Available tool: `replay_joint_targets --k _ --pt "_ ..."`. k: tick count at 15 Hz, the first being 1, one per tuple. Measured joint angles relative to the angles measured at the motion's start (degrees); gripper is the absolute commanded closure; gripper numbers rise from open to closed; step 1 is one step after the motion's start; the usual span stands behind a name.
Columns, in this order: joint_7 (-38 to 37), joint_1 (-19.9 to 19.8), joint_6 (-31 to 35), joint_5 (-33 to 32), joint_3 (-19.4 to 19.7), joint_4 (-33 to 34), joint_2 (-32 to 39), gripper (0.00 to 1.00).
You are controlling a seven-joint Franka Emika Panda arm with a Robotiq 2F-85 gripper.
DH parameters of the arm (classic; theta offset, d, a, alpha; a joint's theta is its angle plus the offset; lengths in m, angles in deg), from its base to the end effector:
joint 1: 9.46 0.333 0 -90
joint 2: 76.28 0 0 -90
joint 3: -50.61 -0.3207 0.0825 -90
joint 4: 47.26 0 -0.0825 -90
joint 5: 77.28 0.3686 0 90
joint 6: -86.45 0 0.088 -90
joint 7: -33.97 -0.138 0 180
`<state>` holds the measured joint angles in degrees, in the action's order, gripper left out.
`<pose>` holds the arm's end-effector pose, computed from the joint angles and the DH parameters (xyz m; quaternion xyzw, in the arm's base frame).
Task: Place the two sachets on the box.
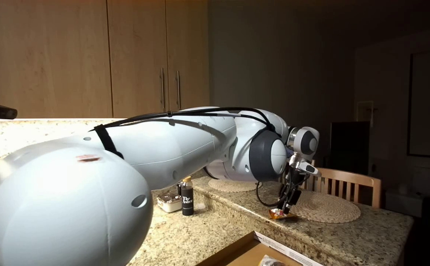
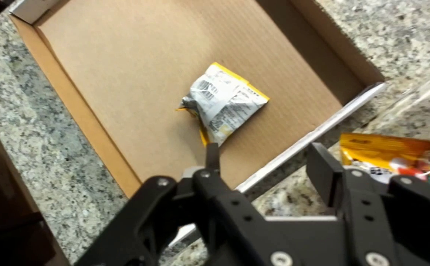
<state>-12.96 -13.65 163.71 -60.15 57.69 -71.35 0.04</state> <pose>0.7357 -0.0476 0.1854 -0.8704 0.4418 0.2166 0.0155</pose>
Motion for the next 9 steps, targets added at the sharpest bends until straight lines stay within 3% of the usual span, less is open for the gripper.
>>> replay_joint_targets --k 3,7,9 --pt "-3.32 0.03 5.56 0.66 -3.49 2.89 1.86 0.00" --pt "-9.28 0.09 17.45 4.59 -5.62 2.90 3.76 0.00" --pt "-10.91 -0.12 20.34 5.53 -6.00 2.90 4.26 0.00"
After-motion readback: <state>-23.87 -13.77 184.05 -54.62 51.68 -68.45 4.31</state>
